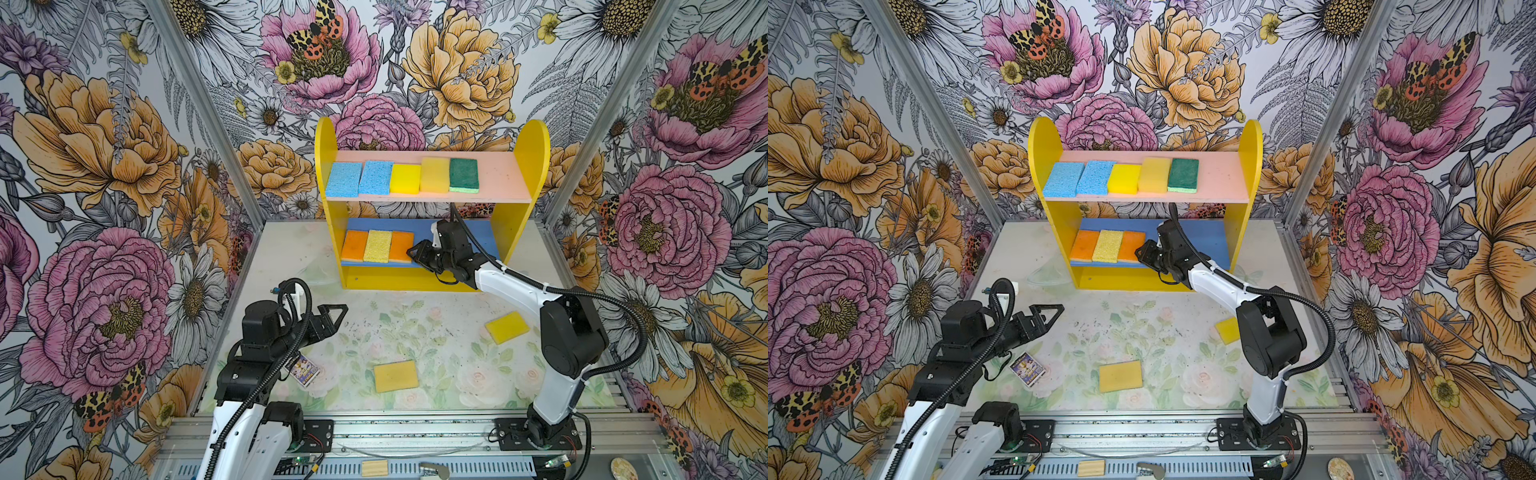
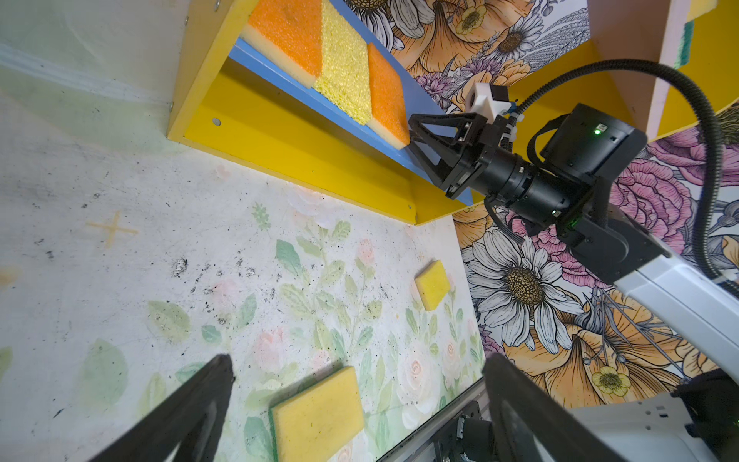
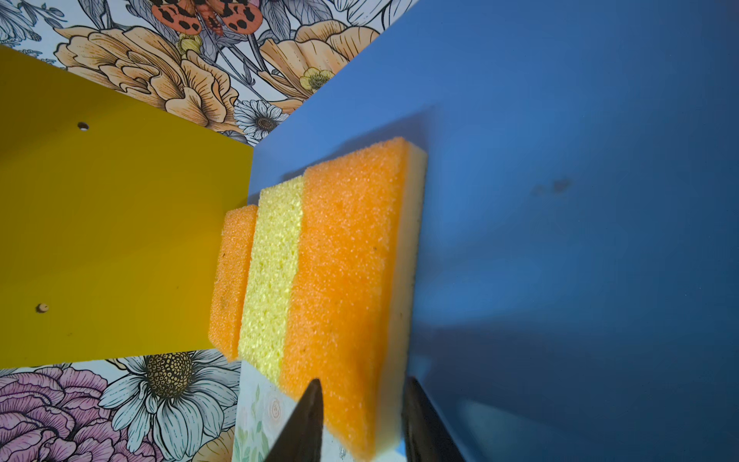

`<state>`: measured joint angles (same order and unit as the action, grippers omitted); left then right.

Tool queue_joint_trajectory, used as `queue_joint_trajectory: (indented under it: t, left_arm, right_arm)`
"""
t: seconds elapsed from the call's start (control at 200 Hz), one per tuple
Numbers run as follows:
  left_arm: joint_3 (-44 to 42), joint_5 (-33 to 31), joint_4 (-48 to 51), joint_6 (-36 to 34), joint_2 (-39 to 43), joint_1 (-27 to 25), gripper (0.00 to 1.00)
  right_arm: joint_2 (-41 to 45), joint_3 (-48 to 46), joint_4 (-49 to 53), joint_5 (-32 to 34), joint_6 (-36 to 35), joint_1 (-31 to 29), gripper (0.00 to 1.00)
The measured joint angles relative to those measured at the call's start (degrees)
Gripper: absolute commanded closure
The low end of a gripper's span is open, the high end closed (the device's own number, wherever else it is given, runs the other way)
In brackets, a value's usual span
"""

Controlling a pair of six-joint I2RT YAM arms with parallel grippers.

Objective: Place and organize the cleaning sponges onto the shelf
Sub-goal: 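Open the right gripper and withdraw it from the shelf, then grasp the yellow-green scrub sponge on the table with the left gripper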

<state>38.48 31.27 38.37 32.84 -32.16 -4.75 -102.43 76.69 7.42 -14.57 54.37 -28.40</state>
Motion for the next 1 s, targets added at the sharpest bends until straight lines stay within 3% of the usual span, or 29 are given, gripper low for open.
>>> queue_joint_trajectory:
  t: [0.095, 0.19, 0.41, 0.535, 0.67, 0.815, 1.0]
  left_arm:
    - [0.00, 0.24, -0.02, -0.02, -0.87, -1.51, 0.01]
    - [0.00, -0.57, -0.02, 0.04, -2.62, -6.56, 0.01]
    - [0.00, -7.39, -0.04, 0.09, -11.82, -26.62, 0.01]
    - [2.80, -14.34, 2.60, -2.80, -20.63, -37.88, 0.01]
    - [11.76, -22.05, 6.47, -10.69, -30.25, -47.84, 0.01]
    - [18.69, -29.40, 7.50, -24.20, -38.47, -56.04, 0.01]
    - [19.39, -33.57, 8.98, -39.26, -46.07, -58.31, 0.01]
  right_arm:
    - [5.09, -3.65, 0.04, 0.44, -0.31, 0.00, 0.61]
    - [12.02, -7.98, 0.22, 0.61, -0.52, 0.00, 0.57]
    - [30.58, -22.60, 4.07, -0.92, -0.74, 0.02, 0.47]
    - [36.06, -28.35, 9.68, -3.76, -1.27, 0.28, 0.43]
    - [40.70, -30.71, 15.67, -5.75, -2.01, 0.52, 0.40]
    - [47.34, -31.34, 17.99, -7.19, -2.56, 2.36, 0.39]
    - [52.17, -31.71, 19.02, -9.60, -2.62, 6.03, 0.38]
